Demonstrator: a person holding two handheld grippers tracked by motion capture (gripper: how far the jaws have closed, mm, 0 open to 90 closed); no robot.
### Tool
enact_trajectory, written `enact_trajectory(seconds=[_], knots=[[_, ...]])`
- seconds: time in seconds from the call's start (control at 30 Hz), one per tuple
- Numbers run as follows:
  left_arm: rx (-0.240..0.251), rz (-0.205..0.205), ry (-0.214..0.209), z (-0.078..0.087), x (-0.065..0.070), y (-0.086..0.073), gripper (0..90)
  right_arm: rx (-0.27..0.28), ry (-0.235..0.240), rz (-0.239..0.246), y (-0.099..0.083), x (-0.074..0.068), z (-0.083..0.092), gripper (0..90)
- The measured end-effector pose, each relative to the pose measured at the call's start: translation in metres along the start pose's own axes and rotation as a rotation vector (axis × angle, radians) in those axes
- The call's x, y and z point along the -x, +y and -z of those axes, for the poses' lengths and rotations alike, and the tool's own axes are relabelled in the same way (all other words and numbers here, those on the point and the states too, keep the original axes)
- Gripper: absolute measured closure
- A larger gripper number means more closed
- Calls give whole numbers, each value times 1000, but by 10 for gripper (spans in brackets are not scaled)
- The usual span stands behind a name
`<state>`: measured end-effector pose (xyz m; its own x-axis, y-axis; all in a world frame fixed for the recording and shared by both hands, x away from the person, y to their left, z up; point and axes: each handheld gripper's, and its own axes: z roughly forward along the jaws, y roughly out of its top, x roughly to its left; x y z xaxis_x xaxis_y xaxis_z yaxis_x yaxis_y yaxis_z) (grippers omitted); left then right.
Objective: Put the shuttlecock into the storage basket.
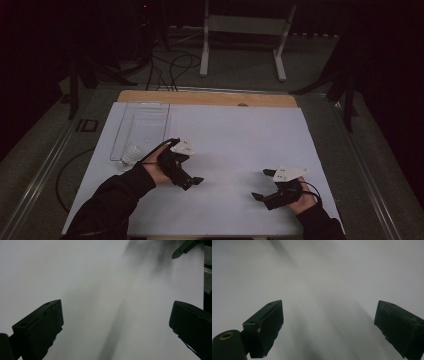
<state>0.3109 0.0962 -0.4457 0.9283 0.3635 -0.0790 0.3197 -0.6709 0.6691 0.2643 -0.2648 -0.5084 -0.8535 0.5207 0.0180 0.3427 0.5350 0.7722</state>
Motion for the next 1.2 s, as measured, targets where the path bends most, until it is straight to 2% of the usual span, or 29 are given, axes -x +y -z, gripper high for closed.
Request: enact_trajectory(seconds=[0.2, 0.37, 0.73, 0.93, 1.2], knots=[[-3, -2, -11, -2, 5, -10, 1, 0, -1, 1, 0, 0, 0, 87], [-28, 1, -9, -3, 11, -27, 1, -3, -1, 2, 0, 0, 0, 87], [-3, -4, 1, 4, 19, -46, 1, -11, -3, 5, 0, -1, 0, 87], [5, 8, 12, 7, 21, -58, 1, -5, -3, 8, 0, -2, 0, 87], [10, 55, 39, 16, 20, -81, 1, -11, -11, 8, -1, -2, 2, 86]])
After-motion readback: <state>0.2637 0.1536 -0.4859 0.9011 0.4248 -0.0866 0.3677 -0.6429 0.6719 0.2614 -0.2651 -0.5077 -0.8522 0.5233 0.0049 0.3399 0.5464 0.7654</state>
